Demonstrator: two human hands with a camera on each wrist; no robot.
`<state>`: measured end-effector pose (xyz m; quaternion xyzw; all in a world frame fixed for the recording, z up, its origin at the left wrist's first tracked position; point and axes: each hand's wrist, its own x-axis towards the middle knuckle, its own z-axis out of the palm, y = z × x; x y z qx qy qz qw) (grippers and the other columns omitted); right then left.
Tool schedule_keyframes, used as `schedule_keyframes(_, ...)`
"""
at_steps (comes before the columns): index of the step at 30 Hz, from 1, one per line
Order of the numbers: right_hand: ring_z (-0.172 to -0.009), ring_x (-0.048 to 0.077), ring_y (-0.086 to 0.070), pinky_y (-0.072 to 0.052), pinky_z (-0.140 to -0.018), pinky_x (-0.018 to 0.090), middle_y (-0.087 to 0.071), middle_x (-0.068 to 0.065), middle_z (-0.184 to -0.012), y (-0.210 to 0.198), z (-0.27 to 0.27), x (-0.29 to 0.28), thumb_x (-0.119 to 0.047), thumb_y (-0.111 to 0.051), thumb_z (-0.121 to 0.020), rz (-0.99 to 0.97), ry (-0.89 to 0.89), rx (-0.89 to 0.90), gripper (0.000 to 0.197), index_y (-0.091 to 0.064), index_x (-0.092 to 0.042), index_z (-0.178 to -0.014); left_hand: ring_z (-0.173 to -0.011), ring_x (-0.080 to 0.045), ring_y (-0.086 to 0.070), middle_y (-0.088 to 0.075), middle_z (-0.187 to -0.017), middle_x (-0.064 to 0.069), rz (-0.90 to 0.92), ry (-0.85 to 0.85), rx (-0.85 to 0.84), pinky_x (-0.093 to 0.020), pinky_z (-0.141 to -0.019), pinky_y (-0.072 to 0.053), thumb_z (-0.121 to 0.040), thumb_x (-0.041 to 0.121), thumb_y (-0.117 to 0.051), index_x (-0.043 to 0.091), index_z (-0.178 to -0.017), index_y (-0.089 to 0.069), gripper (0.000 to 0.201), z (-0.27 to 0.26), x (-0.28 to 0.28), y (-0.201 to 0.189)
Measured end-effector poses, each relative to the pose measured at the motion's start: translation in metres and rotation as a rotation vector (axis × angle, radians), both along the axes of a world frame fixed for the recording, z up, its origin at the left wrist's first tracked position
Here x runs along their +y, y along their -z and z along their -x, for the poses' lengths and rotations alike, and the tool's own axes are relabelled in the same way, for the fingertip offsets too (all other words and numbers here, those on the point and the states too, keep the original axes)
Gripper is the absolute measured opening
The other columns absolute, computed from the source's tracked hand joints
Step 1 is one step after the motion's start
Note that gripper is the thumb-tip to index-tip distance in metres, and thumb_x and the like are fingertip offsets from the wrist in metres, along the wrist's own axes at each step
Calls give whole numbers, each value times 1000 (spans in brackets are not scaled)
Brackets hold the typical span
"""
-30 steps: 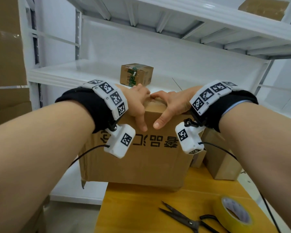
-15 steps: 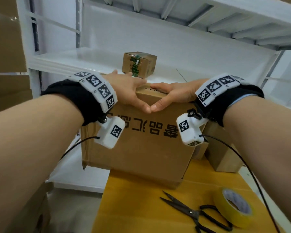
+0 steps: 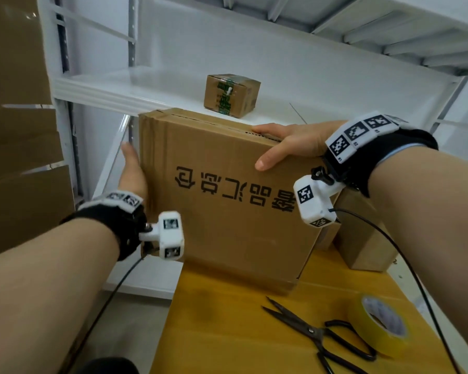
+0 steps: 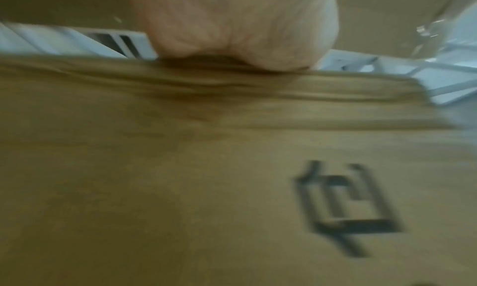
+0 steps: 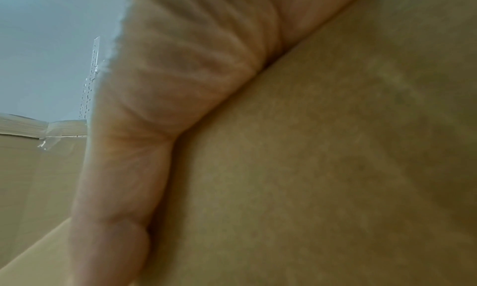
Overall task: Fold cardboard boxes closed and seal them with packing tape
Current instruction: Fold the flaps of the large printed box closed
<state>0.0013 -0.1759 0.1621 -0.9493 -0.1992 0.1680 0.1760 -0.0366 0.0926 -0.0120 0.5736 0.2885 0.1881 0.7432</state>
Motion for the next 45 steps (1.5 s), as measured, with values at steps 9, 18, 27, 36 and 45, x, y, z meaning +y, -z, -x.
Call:
schedule_keyframes(9, -95, 27, -73, -61, -62, 33, -60, 6, -125, -1, 3, -1, -33, -79, -81, -20, 11, 11, 90, -25, -47, -152, -134, -41, -43, -40, -152, -14, 142, 183, 322, -64, -105, -32, 2, 104, -40, 31, -151, -30, 169, -47, 60, 136)
schedule_keyframes(18, -87, 26, -76, -60, -58, 33, -62, 9, -122, -4, 7, 0, -28, -79, -81, -59, 15, 11, 85, -31, -43, -149, -129, -44, -45, -45, -146, -16, 209, 182, 162, -63, -106, -35, -58, 93, -47, 24, -150, -34, 117, -13, 21, 86)
schedule_keyframes(27, -77, 24, -77, -60, -57, 33, -63, 11, -119, -6, 12, -1, -30, -78, -83, -67, 17, 20, 79, -33, -43, -146, -126, -42, -52, -51, -141, -22, 133, 119, 163, -56, -104, -42, -85, 45, -44, 7, -138, -50, 66, -15, 18, 107)
schedule_keyframes(36, -71, 22, -77, -58, -52, 30, -66, 12, -114, -19, 21, -11, -31, -75, -86, -117, 67, 1, 71, -37, -36, -145, -131, -41, -46, -46, -145, -20, 168, 152, 225, -51, -108, -39, -93, 70, -36, 5, -147, -37, 84, -33, 12, 103)
schedule_keyframes(45, -76, 27, -77, -60, -55, 34, -67, 13, -114, -22, 25, -19, -28, -76, -85, -85, 37, 34, 69, -37, -39, -142, -123, -44, -53, -53, -133, -26, 37, 195, 345, -57, -106, -41, -91, 22, -48, -12, -124, -51, 47, -37, 37, 117)
